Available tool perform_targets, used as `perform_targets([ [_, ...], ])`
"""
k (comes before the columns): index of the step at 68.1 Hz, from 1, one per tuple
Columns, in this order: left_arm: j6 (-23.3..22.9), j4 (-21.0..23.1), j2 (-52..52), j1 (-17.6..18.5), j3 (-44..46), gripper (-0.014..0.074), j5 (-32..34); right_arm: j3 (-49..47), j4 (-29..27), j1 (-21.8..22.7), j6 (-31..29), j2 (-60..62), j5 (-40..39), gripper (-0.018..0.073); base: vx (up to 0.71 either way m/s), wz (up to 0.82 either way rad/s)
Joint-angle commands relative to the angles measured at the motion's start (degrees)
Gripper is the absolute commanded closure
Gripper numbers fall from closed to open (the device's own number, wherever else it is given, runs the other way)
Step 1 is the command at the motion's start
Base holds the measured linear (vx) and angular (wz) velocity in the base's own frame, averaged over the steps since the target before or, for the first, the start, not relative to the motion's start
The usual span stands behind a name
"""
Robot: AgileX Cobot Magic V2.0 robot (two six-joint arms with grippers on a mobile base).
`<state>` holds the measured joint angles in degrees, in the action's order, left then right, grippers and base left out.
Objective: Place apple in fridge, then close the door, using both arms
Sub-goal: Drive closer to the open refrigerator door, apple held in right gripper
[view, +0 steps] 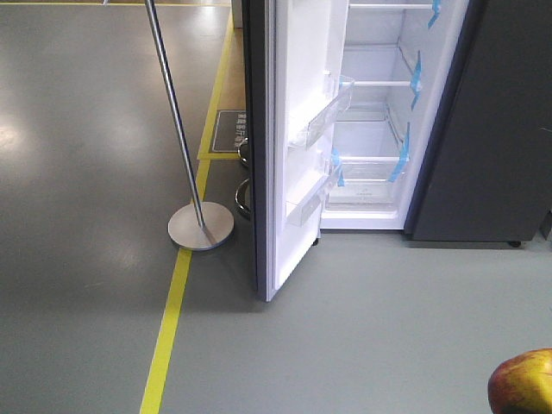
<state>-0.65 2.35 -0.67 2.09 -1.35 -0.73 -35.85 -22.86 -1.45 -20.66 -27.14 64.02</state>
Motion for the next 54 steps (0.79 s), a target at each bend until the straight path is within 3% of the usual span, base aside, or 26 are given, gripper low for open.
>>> perform_targets([
  [1,-0.16,0.49,-0.72,0.24,0.97,0.0603,4.41,-1.35,-1.45,0.19,-0.65,-0.42,-2.93,0.0399,0.10,0.00],
  [54,-0.16,0.49,-0.72,0.24,0.97,0.0603,4.41,-1.35,-1.45,0.19,-0.65,-0.42,-1.45,0.0399,0.11,0.01],
])
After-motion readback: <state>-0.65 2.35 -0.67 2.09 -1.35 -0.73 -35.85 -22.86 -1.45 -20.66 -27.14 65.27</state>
